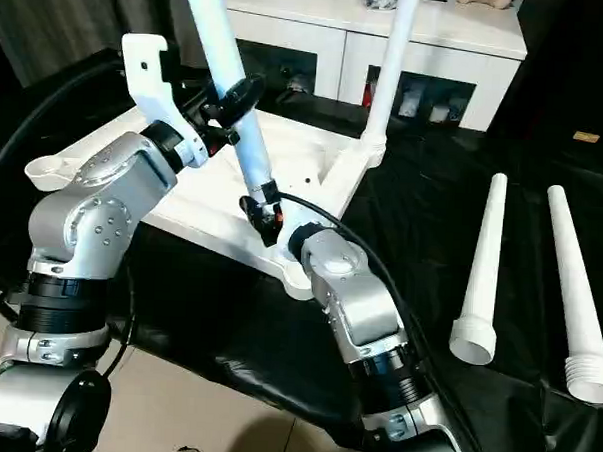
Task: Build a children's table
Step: Pick table leg
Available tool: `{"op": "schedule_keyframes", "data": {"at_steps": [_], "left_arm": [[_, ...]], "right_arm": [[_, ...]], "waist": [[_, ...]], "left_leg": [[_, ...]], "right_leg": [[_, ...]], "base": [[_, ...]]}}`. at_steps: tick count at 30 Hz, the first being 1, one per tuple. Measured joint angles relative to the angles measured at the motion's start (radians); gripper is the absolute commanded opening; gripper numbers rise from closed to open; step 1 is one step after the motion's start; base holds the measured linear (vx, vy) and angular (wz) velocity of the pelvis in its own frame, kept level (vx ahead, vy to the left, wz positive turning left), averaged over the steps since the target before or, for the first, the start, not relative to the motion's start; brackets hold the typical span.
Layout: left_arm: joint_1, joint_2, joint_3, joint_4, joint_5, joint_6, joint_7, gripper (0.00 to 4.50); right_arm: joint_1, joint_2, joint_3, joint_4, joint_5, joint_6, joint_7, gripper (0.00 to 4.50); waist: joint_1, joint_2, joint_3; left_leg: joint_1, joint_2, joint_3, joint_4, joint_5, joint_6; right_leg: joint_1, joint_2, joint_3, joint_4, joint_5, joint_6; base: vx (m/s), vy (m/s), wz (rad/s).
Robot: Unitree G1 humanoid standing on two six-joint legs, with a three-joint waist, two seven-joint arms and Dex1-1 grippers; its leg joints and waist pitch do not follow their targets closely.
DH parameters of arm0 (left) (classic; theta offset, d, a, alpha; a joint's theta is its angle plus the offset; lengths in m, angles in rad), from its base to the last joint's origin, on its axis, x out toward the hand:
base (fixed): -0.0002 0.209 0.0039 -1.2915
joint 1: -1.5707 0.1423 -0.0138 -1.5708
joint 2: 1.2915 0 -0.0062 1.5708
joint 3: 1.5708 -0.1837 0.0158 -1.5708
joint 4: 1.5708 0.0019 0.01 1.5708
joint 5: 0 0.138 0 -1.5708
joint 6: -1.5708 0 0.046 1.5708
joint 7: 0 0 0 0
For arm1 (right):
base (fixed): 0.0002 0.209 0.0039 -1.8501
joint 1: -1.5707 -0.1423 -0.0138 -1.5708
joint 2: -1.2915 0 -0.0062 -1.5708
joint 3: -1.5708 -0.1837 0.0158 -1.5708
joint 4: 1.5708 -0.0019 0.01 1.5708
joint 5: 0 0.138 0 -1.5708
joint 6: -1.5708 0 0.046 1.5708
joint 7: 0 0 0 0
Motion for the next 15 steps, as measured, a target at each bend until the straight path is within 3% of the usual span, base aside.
{"op": "schedule_keyframes", "data": {"at_steps": [4,5,7,9,15], "left_arm": [[0.001,0.042,-0.018,-0.004,-0.003,0.001,-0.072,1.8],[0.004,0.056,-0.019,-0.01,-0.017,0.011,-0.104,2.15],[0.019,0.11,-0.021,-0.034,-0.07,0.068,-0.193,2.5],[0.041,0.162,-0.02,-0.061,-0.151,0.147,-0.302,2.54],[0.047,0.209,0.001,-0.071,-0.283,0.274,-0.436,3.05]], "right_arm": [[0.001,-0.025,0.0,-0.003,0.03,-0.017,0.089,2.07],[0.004,-0.033,0.0,-0.008,0.043,-0.017,0.115,2.04],[0.027,-0.066,0.001,-0.034,0.078,-0.014,0.191,1.98],[0.049,-0.103,-0.001,-0.058,0.132,-0.006,0.287,1.96],[0.06,-0.171,-0.021,-0.116,0.231,0.031,0.455,1.91]], "waist": [[0.0,0.0,0.0],[0.0,0.0,0.0],[0.001,0.0,0.0],[0.001,0.001,0.0],[0.002,0.001,0.0]], "left_leg": [[0.0,0.0,0.0,0.0,0.0,0.0],[0.0,0.0,0.0,0.0,0.0,0.0],[0.0,0.0,0.0,0.0,0.0,0.0],[0.0,0.0,0.0,0.0,0.0,0.0],[0.002,0.0,0.0,0.003,0.0,0.0]], "right_leg": [[0.0,0.0,0.0,0.0,0.0,0.0],[0.0,0.0,0.0,0.0,0.0,0.0],[0.0,0.0,0.0,0.0,0.0,0.0],[0.0,0.0,0.0,0.0,0.0,0.0],[0.001,0.0,0.0,0.005,0.001,-0.001]], "base": [[0.0,0.0,0.0],[0.0,0.0,0.0],[0.0,0.0,0.0],[0.0,0.0,0.0],[0.0,0.0,0.0]]}}
